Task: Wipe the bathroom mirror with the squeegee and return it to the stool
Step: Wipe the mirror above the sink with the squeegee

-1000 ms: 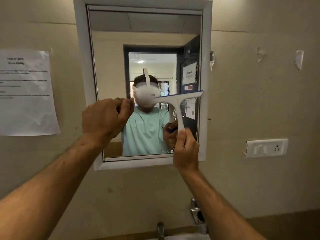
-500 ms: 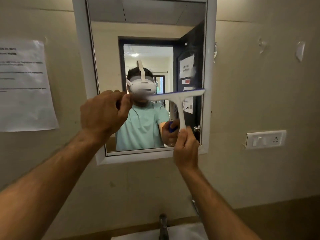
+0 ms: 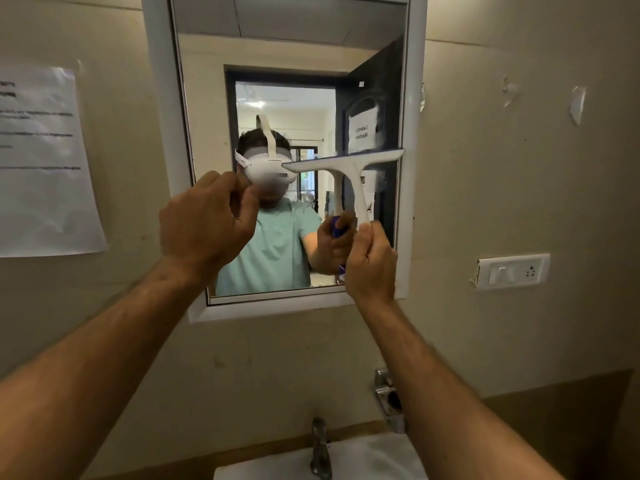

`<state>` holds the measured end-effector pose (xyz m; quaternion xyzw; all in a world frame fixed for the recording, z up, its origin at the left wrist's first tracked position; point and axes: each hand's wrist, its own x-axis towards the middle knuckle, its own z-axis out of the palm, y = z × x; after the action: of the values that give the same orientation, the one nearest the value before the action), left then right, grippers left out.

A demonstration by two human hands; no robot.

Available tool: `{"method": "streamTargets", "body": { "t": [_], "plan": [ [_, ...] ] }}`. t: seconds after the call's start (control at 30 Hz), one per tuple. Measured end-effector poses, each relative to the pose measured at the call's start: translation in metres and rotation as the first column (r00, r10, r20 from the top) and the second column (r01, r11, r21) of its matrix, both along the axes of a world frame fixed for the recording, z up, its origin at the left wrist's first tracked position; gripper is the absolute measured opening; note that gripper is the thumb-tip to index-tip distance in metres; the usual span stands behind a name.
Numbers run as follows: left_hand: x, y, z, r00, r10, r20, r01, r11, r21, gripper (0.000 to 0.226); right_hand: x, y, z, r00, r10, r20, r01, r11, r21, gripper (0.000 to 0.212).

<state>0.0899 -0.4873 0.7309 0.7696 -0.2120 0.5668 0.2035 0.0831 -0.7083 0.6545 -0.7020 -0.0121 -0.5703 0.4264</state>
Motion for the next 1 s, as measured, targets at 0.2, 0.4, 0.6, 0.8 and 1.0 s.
{"method": "streamTargets", "body": {
  "t": [0.2,0.4,0.6,0.8,1.0],
  "plan": [
    [0.005,0.012,-0.013,0.998,0.024,-0.05,-0.024,1.0,-0.007,0.035,-0.008,0.001,-0.089,0.997,0.079,-0.022,-0.078,0.996,0.042,0.025],
    [0.003,0.007,-0.018,0.995,0.033,-0.091,-0.037,0.998,-0.041,0.034,-0.009,0.001,-0.058,0.998,0.055,0.032,-0.056,0.998,0.026,0.028],
    [0.003,0.0,-0.018,0.999,0.009,-0.049,-0.013,0.996,-0.084,0.026,0.003,-0.003,0.022,0.998,0.02,0.059,-0.023,0.999,0.042,0.037],
    [-0.003,0.0,-0.029,0.997,0.018,-0.074,-0.026,0.993,-0.111,0.03,0.0,-0.009,-0.049,0.997,0.075,0.033,-0.075,0.997,0.005,0.029],
    [-0.008,0.007,-0.033,0.997,0.028,-0.077,-0.036,0.994,-0.104,0.037,-0.007,0.0,-0.096,0.99,0.144,0.003,-0.144,0.989,0.044,0.047]
  ]
}}
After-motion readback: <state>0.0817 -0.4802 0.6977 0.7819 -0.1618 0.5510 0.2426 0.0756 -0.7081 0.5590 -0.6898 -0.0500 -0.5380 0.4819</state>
